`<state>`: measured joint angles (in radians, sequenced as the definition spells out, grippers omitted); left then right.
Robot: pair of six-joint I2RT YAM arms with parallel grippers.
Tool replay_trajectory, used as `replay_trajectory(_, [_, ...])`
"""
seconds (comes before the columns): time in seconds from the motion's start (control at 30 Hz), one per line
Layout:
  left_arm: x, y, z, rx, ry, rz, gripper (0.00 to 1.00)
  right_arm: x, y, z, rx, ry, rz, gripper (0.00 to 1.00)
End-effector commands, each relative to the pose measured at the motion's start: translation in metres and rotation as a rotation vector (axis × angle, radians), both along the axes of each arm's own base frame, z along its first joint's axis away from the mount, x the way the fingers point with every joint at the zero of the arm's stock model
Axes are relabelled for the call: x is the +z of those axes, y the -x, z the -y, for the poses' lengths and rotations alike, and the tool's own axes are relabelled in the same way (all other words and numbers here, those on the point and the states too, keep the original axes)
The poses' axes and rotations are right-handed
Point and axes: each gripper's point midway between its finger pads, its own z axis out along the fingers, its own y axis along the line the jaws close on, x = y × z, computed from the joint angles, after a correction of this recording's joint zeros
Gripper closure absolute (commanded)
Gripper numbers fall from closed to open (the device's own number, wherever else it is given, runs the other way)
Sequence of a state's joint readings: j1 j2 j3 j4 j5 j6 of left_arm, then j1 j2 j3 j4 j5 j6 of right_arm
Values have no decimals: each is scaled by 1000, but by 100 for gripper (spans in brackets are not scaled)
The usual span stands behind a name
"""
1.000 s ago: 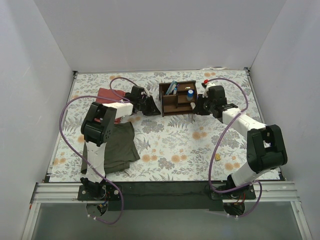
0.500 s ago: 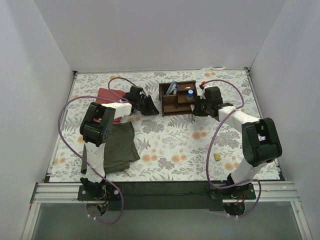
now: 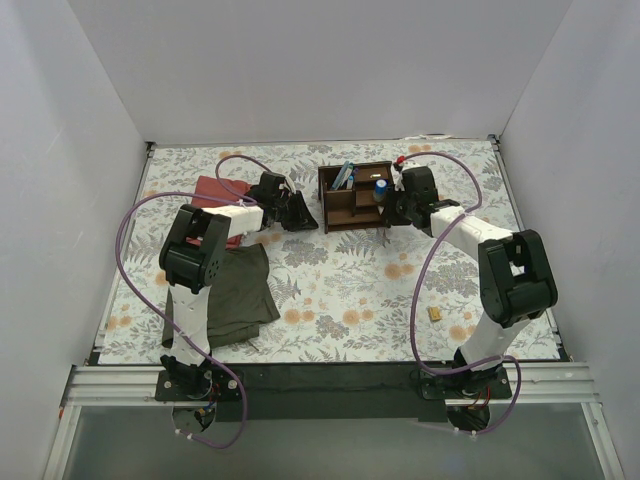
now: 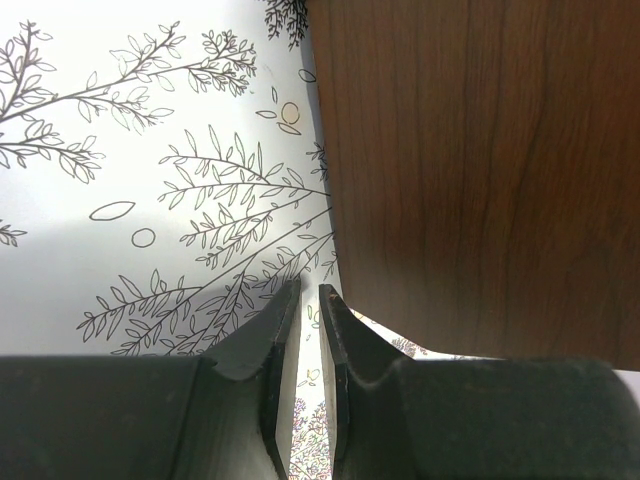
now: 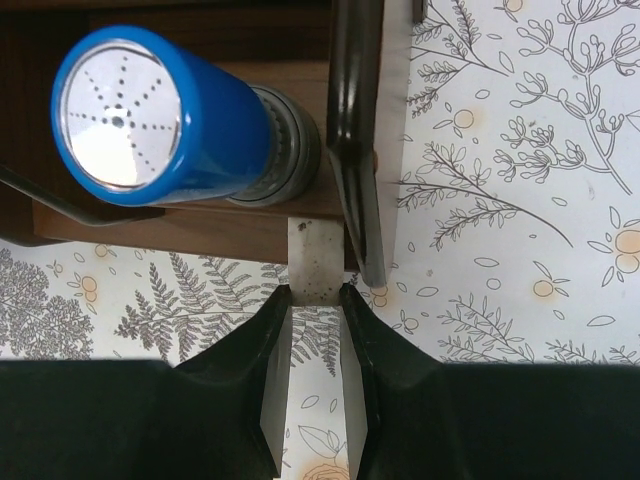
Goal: Sort the stationery into containers
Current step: Place the stationery in the storage box.
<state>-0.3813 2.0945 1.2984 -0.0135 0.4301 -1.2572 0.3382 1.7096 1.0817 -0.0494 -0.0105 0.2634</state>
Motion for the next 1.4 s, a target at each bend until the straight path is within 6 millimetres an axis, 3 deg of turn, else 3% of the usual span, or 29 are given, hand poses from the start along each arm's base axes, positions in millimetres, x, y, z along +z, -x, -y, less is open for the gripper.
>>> replay_trajectory(0.0, [24, -3, -2, 2, 16, 47, 87, 21, -20, -8, -24, -7, 78, 99])
replay_trajectory(0.57, [23, 1, -5, 5, 17, 43, 86, 17, -20, -13, -41, 10, 76, 57])
replay_trajectory(0.83, [24, 4, -7, 6, 14, 44, 86, 19, -13, -15, -28, 1, 77, 52])
replay_trajectory(0.97, [31, 4, -8, 1, 12, 66, 86, 35, -8, -7, -29, 30, 106, 52])
replay_trajectory(1.03, [34, 5, -10, -8, -1, 84, 85, 35, 4, 1, -18, 59, 76, 51])
replay_trajectory(1.1, [38, 7, -13, -11, -13, 95, 80, 47, 17, 13, 13, 79, 87, 51])
replay_trajectory(1.13, [39, 7, -16, -5, -20, 98, 77, 38, 34, 22, 33, 109, 35, 50])
replay_trajectory(1.17, [41, 7, -18, -8, -31, 110, 71, 46, 43, 28, 83, 132, 49, 50])
replay_trajectory(1.33, [40, 8, -29, -9, -89, 131, 59, 30, 103, 73, 148, 255, -109, 48])
replay_trajectory(1.37, [40, 7, -31, -4, -100, 137, 58, 26, 123, 81, 156, 273, -164, 47])
